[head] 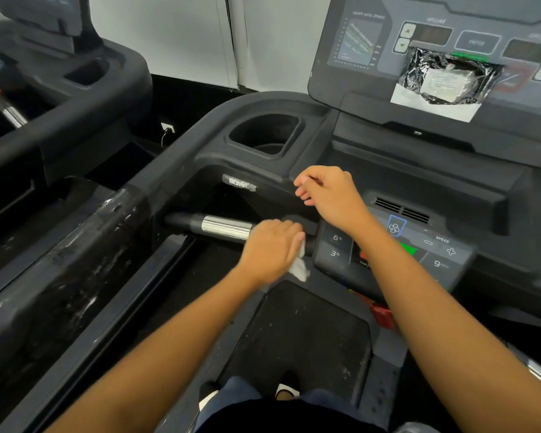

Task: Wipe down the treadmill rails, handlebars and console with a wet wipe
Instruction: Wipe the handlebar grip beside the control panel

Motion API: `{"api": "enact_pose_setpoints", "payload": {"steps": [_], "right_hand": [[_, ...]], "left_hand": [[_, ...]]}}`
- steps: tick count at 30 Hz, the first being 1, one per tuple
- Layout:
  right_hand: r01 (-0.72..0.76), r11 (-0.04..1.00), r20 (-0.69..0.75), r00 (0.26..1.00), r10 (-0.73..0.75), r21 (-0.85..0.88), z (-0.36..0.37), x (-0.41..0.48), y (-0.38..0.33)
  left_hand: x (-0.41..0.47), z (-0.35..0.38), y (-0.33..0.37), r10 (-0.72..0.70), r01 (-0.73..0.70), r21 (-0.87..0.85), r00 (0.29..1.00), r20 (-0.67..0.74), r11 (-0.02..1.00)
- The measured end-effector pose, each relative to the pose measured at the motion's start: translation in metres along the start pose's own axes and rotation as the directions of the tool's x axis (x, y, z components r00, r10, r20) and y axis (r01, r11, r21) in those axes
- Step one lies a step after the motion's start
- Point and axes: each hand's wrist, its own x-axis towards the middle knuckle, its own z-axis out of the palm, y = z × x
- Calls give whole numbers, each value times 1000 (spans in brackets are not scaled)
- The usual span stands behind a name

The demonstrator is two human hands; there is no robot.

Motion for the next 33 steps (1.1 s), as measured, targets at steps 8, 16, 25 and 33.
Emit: {"api": "enact_pose_setpoints", "payload": {"steps": [8, 16, 25, 33], "right_hand": [[32, 998, -42, 999, -30, 56, -3, -7, 2], [50, 997, -59, 997, -46, 67, 0, -6, 7], [131, 771, -97, 965, -243, -623, -11, -14, 29], [70, 692, -105, 973, -207, -718, -4, -14, 33]], "left_hand": [[38, -18, 5, -310, 292, 106, 907, 286, 950], [-25, 39, 8, 83, -89, -12, 968, -237, 996], [-8, 14, -6, 124, -112, 97, 985, -120, 989], [8, -3, 34, -179, 180, 72, 984, -25, 981]]}}
